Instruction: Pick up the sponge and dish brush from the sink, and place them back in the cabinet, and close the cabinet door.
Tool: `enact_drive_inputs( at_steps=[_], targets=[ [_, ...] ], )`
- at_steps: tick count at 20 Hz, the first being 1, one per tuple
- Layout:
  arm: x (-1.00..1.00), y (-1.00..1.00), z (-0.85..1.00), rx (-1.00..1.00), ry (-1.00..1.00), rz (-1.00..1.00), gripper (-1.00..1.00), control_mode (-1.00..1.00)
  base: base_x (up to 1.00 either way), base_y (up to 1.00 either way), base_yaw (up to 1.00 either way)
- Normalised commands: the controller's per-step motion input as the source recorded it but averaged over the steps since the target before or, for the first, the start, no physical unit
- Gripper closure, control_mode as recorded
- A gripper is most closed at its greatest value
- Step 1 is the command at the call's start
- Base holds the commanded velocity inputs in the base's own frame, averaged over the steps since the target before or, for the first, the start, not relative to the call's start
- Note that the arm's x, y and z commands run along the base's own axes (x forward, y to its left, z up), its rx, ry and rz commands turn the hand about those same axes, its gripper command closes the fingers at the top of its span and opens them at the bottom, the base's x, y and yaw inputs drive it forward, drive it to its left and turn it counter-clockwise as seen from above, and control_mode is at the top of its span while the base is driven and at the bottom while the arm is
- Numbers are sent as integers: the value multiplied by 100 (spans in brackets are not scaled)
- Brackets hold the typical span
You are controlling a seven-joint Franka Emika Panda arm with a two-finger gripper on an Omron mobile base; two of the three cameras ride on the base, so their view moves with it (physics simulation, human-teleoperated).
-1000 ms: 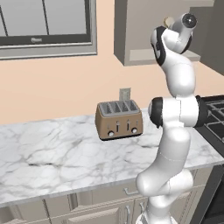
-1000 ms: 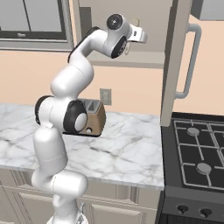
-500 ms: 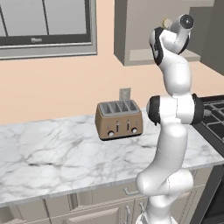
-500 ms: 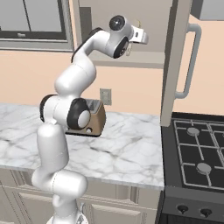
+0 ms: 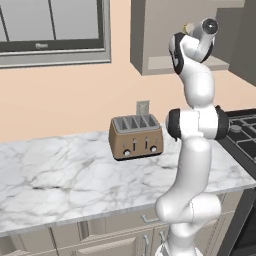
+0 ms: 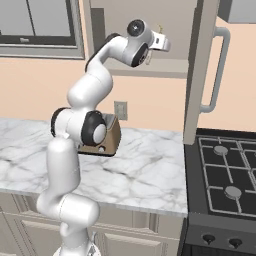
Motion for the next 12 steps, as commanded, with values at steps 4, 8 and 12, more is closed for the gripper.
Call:
enact_drive_inputs(
  at_steps=[4,8,12],
  targets=[
    [25,-4,-6,0,0,0,100,-100,0,0,0],
    [23,-5,-6,0,0,0,100,-100,0,0,0],
    [21,-6,-4,0,0,0,100,-100,0,0,0]
  ],
)
